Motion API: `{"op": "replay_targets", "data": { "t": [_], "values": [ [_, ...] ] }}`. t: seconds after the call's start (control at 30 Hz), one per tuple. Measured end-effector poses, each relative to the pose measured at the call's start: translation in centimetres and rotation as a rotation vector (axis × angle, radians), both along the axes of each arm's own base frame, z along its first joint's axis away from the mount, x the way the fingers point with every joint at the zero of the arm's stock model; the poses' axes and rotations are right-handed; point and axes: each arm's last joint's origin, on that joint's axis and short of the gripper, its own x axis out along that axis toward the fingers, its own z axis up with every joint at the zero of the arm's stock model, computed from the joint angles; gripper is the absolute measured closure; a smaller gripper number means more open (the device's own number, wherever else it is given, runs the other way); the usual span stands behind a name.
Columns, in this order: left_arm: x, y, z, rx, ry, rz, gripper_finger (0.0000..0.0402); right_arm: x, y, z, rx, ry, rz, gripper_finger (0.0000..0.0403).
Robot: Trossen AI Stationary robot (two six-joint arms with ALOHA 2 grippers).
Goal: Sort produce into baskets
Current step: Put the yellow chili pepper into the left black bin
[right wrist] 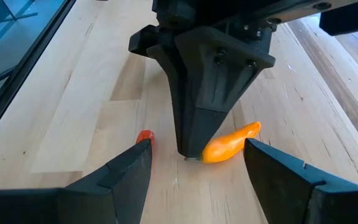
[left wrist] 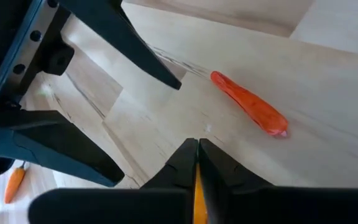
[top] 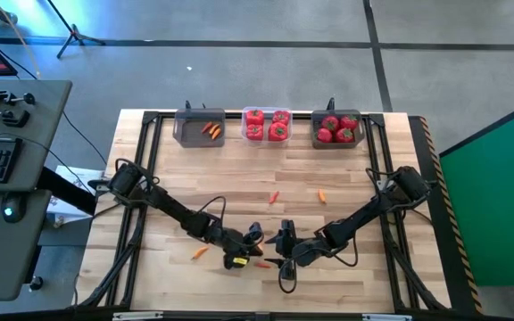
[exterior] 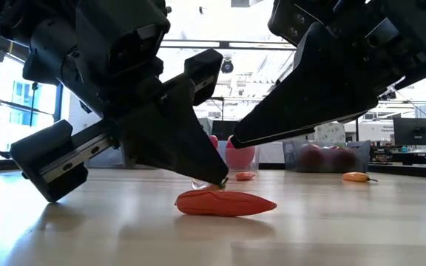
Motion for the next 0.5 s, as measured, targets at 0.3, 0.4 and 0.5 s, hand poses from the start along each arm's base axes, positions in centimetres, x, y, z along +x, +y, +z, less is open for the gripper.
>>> {"op": "replay_targets", "data": {
  "t": [0.3,0.4,0.5],
  "values": [
    [0.03,0.26,0.04,-0.01,0.009,0.036,0.0401,0.04,-0.07,0.0,-0.02,0.0,0.012,0.0158],
    [-0.26,0.52,0.2,-0.01,0.047,0.053,0.0401,0.09,-0.15,-0.03,-0.012,0.006,0.023,0.0158],
    [-0.47,0.94,0.59,-0.013,0.072,0.102,0.04,0.08,-0.09,-0.04,0.002,0.013,0.042,0.0158]
  ]
}}
